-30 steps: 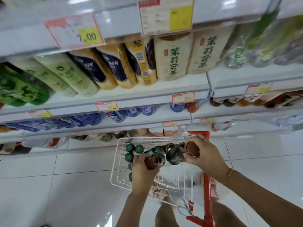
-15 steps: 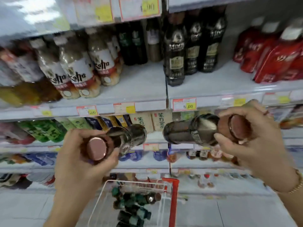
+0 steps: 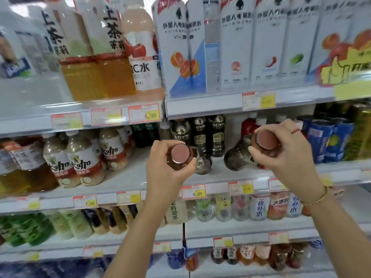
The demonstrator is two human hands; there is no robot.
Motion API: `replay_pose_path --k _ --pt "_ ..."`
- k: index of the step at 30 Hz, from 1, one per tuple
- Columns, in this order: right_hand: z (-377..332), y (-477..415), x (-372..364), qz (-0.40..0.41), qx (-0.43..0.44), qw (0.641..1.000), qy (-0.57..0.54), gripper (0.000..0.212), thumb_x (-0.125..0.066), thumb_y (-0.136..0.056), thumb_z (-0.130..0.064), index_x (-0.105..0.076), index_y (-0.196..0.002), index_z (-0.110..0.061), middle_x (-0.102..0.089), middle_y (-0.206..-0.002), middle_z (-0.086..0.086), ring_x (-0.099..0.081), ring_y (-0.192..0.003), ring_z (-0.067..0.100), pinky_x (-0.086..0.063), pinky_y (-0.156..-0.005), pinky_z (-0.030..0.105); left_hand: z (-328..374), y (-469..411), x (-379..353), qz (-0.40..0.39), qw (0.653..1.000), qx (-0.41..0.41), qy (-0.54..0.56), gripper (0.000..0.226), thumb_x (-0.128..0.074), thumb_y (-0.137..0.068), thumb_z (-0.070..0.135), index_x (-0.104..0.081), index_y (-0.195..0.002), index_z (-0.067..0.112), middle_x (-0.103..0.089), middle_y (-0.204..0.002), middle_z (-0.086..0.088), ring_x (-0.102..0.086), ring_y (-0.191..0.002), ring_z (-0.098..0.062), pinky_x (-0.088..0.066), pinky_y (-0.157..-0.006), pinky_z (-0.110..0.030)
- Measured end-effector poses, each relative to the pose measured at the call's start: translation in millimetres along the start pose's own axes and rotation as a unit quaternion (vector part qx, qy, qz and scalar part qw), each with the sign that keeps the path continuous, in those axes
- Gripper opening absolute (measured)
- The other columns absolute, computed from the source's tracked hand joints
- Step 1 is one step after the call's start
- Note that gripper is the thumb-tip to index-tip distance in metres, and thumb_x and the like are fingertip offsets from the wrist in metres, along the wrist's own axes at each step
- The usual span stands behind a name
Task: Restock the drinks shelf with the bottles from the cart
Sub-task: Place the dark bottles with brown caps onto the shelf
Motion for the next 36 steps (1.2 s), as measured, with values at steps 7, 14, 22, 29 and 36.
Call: replay_pose_path --k 7,14,22,29,36 --pt "19.6 -24.1 -22.2 -0.003 -0.037 0.999 -0.022 0.036 -0.076 -0.066 -0.038 -0.065 -0.095 -0.021 -0.047 -0.083 -0.01 -0.05 -0.079 0.016 -0.038 -0.073 0.017 0.8 -29.9 -41.1 -0.02 0.999 0.014 0.03 0.029 -0.079 -0.069 0.017 -0.063 -0.088 0.033 -0.053 -0.089 0.002 -0.053 -0.078 0.0 -0.038 -0.072 -0.004" --pt "28.0 -37.3 -47.3 0.062 -0.094 0.989 -0.092 0.035 -0.08 -0.07 -0.028 -0.067 -0.102 -0.021 -0.053 -0.091 -0.016 -0.05 -0.089 0.002 -0.034 -0.081 -0.001 -6.0 -58.7 -64.4 -0.003 0.996 0.032 0.086 0.036 -0.082 -0.067 0.031 -0.067 -0.1 0.034 -0.065 -0.09 0.004 -0.06 -0.082 -0.006 -0.047 -0.077 -0.012" --pt "44.1 -39.9 -93.5 0.06 -0.171 0.963 -0.201 0.05 -0.064 -0.071 -0.049 -0.056 -0.111 -0.02 -0.054 -0.119 0.001 -0.049 -0.117 0.017 -0.042 -0.102 0.039 -24.9 -58.8 -109.6 -0.007 0.996 0.067 0.056 0.053 -0.072 -0.066 0.05 -0.055 -0.113 0.033 -0.061 -0.112 0.012 -0.054 -0.111 -0.011 -0.047 -0.097 -0.038" --pt "57.8 -55.1 -101.4 0.024 -0.188 0.965 -0.184 0.063 -0.079 -0.07 -0.034 -0.049 -0.124 -0.021 -0.057 -0.122 -0.002 -0.05 -0.115 0.011 -0.039 -0.097 0.023 -39.6 -50.9 -122.3 -0.015 0.991 0.131 0.039 0.092 -0.082 -0.068 0.024 -0.029 -0.142 0.025 -0.035 -0.125 0.009 -0.037 -0.106 0.003 -0.031 -0.097 -0.013" --pt "62.6 -35.3 -102.3 -0.012 -0.211 0.956 -0.201 0.07 -0.08 -0.07 -0.032 -0.044 -0.13 -0.022 -0.057 -0.113 -0.014 -0.055 -0.102 -0.003 -0.043 -0.089 0.011 -57.2 -40.6 -126.2 -0.008 0.984 0.159 0.076 0.079 -0.08 -0.071 0.02 -0.04 -0.138 0.018 -0.056 -0.12 0.005 -0.052 -0.102 0.001 -0.043 -0.091 -0.015"
Point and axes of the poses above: each hand's wrist, its own y-axis away from the middle knuckle, its own x-axis out of the back of the hand, z = x × y, the point moved 2 cm from there along -y, towards the middle knuckle
